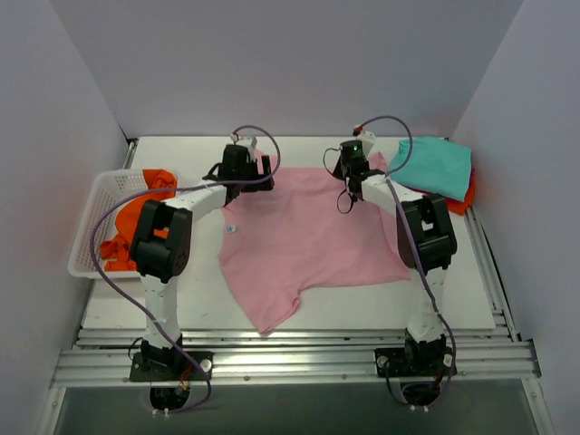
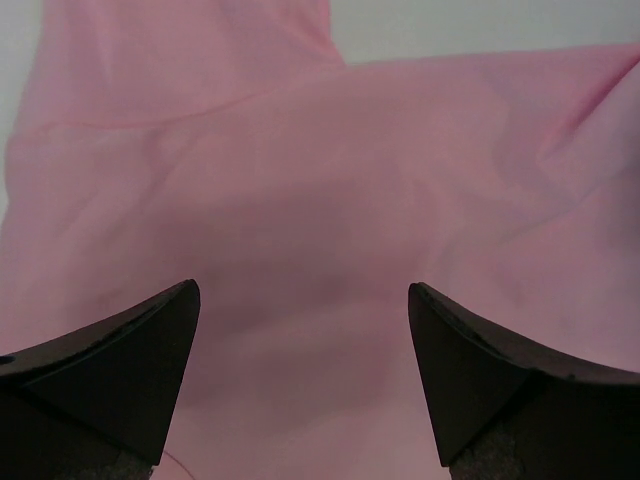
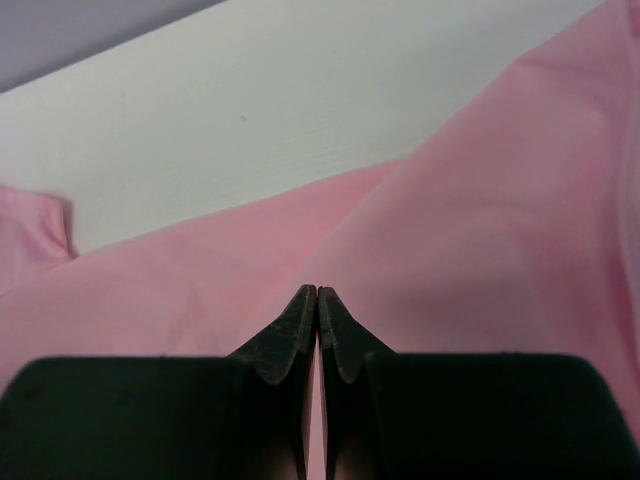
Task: Fold and stack the t-shirts
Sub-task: Flatten out the tshirt
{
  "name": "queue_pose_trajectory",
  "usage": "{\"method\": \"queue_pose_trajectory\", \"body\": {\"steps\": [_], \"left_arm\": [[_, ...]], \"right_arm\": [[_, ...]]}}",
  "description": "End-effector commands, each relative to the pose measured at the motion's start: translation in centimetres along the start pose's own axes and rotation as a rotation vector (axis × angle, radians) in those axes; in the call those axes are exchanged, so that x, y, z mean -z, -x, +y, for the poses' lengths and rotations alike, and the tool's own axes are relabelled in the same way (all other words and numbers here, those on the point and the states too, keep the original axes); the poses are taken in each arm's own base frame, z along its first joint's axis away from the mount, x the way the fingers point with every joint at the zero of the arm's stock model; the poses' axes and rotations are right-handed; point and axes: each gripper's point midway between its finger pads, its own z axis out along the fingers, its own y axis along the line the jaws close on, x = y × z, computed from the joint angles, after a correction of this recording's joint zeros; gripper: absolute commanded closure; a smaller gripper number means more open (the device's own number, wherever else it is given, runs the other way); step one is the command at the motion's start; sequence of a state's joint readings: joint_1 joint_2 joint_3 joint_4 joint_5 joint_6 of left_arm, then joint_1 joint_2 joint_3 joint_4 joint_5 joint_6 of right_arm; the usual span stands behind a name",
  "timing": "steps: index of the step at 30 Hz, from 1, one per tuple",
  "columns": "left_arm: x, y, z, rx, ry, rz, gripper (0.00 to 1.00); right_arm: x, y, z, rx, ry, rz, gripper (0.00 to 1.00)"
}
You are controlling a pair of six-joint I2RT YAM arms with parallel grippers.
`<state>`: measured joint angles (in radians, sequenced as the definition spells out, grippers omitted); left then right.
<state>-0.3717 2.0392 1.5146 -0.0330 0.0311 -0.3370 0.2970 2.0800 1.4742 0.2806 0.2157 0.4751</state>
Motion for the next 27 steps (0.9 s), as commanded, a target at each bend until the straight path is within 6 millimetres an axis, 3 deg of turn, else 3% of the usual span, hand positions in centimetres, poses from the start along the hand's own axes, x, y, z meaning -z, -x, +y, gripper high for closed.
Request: {"method": "queue_pose_trajectory", "body": {"steps": [1, 5, 10, 16, 19, 21, 22, 24, 25, 27], "left_arm": [[-1.7, -1.7, -0.8, 0.064, -0.061, 0.026, 0.07], [-3.4, -5.4, 1.1, 0.079, 0.014, 0.135, 0.09], [-3.4, -6.8, 4.3, 0.069, 0.131, 0.203, 0.10], [-2.1, -4.0, 10.2, 0.021, 0.293, 0.225, 0.10], [-2.7, -2.4, 11.3, 0.018, 0.308, 0.218, 0.09], [-3.5, -2.9, 11.9, 0.008, 0.317, 0.255, 0.09], [-3.8, -1.2, 12.0, -0.007, 0.317, 0.226, 0.09], [-4.5, -1.9, 13.1, -0.018, 0.346, 0.261, 0.09], [-4.6, -0.4, 13.4, -0.011, 0.350, 0.235, 0.09], [-5.4, -0.9, 13.6, 0.008, 0.316, 0.261, 0.09]], "right_arm": [[-1.1, -1.2, 2.2, -0.022, 0.097, 0.042, 1.00], [-2.5, -3.8, 1.7, -0.016, 0.090, 0.089, 1.00], [-3.4, -5.0, 0.7, -0.003, 0.049, 0.113, 1.00], [-3.3, -5.6, -1.4, -0.020, -0.002, 0.117, 1.00], [-3.2, -6.0, -1.6, -0.021, -0.009, 0.129, 1.00], [-3.2, -6.1, -1.7, -0.019, -0.016, 0.135, 1.00], [-3.2, -6.0, -1.7, -0.019, -0.018, 0.136, 1.00], [-3.1, -5.7, -1.7, -0.015, -0.022, 0.130, 1.00], [-3.1, -5.5, -1.8, -0.010, -0.033, 0.128, 1.00], [-3.2, -5.4, -2.0, 0.000, -0.044, 0.127, 1.00]]}}
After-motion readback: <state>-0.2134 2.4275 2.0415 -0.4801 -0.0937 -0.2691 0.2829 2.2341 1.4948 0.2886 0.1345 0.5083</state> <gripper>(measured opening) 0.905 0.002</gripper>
